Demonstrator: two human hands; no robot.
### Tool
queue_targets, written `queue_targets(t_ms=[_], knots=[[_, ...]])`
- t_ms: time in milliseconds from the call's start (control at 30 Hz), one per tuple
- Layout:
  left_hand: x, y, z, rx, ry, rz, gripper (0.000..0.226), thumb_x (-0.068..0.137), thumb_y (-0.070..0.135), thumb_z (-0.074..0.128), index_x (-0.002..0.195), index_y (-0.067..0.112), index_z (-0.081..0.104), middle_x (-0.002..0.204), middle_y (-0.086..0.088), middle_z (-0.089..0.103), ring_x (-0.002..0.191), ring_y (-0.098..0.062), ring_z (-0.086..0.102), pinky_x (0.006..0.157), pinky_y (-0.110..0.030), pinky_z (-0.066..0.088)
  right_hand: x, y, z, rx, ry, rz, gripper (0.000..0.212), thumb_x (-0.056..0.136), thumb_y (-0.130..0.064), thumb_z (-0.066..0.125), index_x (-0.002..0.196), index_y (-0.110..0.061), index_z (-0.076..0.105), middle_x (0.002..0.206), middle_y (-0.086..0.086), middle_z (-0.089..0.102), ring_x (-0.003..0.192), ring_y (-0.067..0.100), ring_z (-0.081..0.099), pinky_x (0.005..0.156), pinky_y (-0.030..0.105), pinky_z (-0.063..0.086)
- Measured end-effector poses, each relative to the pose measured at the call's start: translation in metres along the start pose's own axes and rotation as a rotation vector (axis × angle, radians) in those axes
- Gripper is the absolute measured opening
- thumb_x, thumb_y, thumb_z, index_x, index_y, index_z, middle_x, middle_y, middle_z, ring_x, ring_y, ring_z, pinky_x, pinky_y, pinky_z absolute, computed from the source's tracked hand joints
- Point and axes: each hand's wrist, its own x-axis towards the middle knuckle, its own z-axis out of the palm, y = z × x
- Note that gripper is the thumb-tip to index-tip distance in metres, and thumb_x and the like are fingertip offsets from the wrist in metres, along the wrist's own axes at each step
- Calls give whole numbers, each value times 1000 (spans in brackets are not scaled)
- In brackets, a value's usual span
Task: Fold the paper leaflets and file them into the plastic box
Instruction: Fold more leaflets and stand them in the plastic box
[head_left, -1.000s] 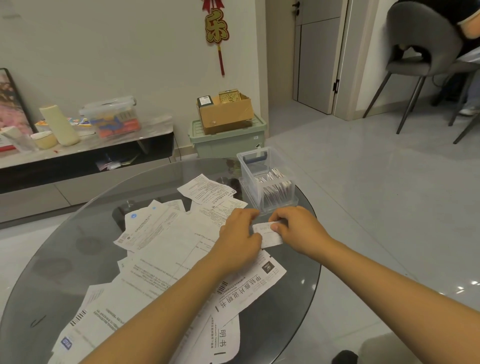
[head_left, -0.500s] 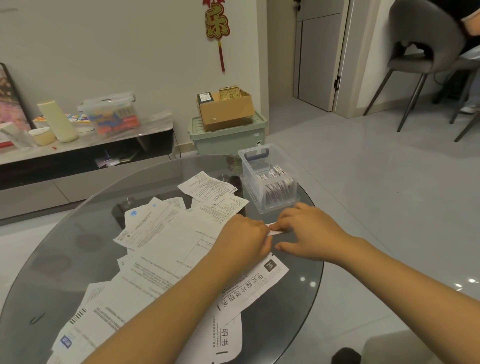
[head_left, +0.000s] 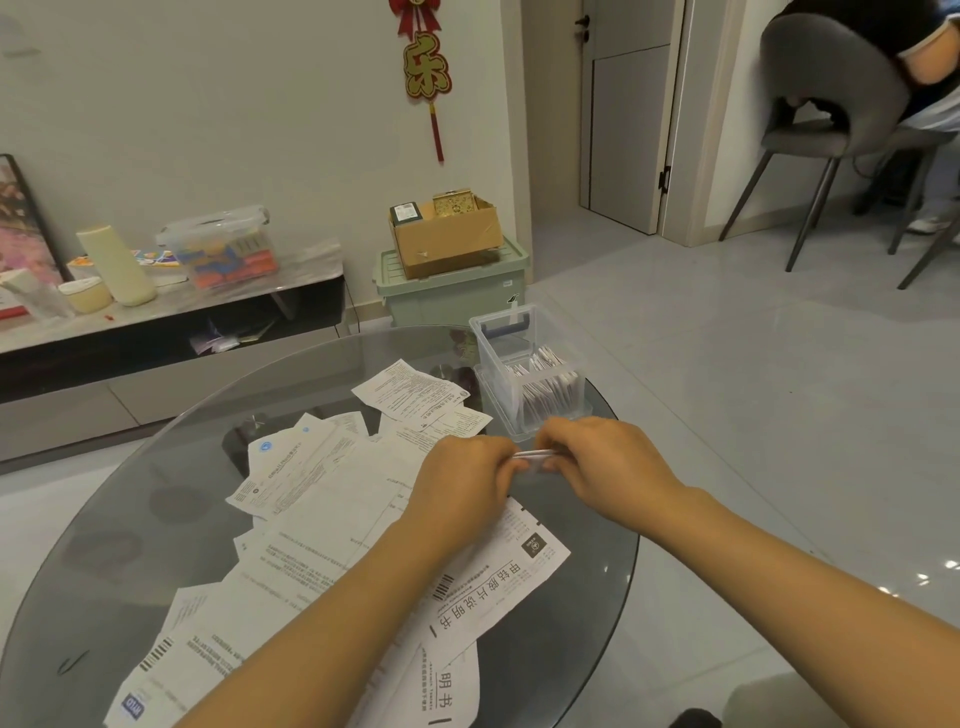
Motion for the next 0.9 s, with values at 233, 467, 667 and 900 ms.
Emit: queue_targets(t_ms=[233,467,667,900], knots=[[-2,3,4,-78,-37,-147,31,91,44,55,84,16,68,81,-1,70,74,-18,60,67,-34,47,7,-2,-6,112,-192,77,23,91,-13,52,103,-21,69,91,6,67,83,24,58,64,28,40],[-3,6,-3,-96,6,-127,29,91,42,55,84,18,69,76,0,69,70,-16,60,68,-36,49,9,-4,-12,-119,-127,-1,8,89,-30,55,91,-28,63,74,-5,51,76,19,50,51,24,25],[14,9,-22,-117,124,-58,23,94,33,54,90,14,66,83,-1,68,79,-22,61,77,-37,46,28,-7,-42,12,-108,51,16,88,-23,55,95,-25,69,74,-2,53,81,22,53,62,26,36],[57,5,-41,-288,227,-106,36,90,39,59,122,24,54,103,7,64,99,-14,58,93,-34,44,51,3,-55,168,117,248,15,90,-19,56,99,-19,68,82,3,66,75,23,55,62,31,43]])
